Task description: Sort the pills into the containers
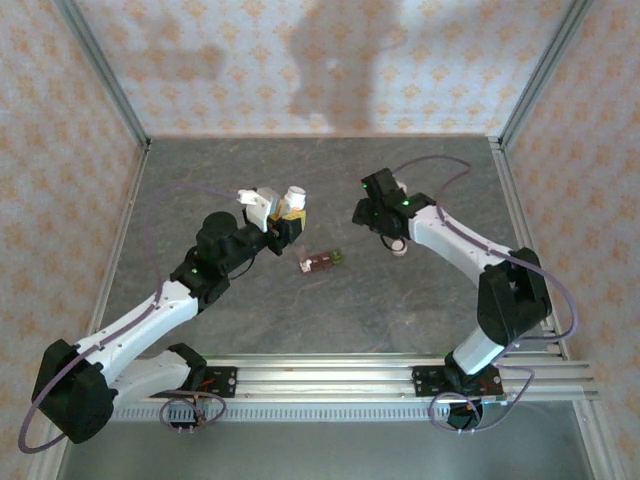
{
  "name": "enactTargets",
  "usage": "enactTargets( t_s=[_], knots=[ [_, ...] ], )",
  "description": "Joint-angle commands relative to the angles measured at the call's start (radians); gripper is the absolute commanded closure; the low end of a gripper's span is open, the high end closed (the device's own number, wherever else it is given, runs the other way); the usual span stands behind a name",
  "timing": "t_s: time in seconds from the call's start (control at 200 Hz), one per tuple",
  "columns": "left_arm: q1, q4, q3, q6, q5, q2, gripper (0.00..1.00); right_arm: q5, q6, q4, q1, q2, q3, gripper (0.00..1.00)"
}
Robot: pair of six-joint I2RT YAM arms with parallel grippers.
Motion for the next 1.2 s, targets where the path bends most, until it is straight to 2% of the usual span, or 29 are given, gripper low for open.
enactTargets(
  t_s=[0.0,0.215,0.415,0.596,1.196],
  knots=[
    [0.008,0.205,0.01,0.02,-0.004,-0.011,1.0,0.068,-0.035,-0.101,-0.045,-0.036,-0.011,0.31],
    [0.009,0.35,0.005,0.065,0.017,0.028,1.0,0.095,-0.085,-0.166,-0.115,0.013,-0.002,0.3],
    [0.01,0.545,-0.075,0.113,0.025,0.086,1.0,0.108,-0.114,-0.202,-0.118,0.082,0.027,0.28],
    [0.01,0.622,-0.107,0.11,0.031,0.107,1.0,0.116,-0.119,-0.222,-0.119,0.136,0.038,0.28],
    [0.01,0.563,-0.113,0.081,0.066,0.084,1.0,0.06,-0.139,-0.168,-0.15,0.261,0.029,0.31]
  ],
)
